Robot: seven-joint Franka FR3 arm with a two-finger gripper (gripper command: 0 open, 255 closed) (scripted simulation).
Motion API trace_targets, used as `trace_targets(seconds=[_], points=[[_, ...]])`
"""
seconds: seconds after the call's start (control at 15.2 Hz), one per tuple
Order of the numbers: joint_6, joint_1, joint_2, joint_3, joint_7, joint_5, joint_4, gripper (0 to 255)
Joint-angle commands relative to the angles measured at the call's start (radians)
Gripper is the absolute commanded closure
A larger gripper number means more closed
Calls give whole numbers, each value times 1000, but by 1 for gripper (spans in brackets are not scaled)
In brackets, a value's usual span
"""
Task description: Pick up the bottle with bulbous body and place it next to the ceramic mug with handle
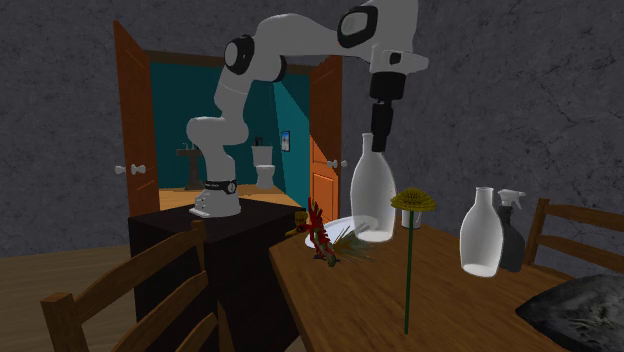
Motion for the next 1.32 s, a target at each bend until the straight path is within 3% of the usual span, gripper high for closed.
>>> trace_targets(seconds=[0.0,0.13,0.66,1.25], points=[[-27,0,-1,0,0,0,26,255],[-49,0,0,0,0,0,50,255],[24,116,-139,40,153,-8,-166,255],[56,241,-208,100,336,-11,-269,255]])
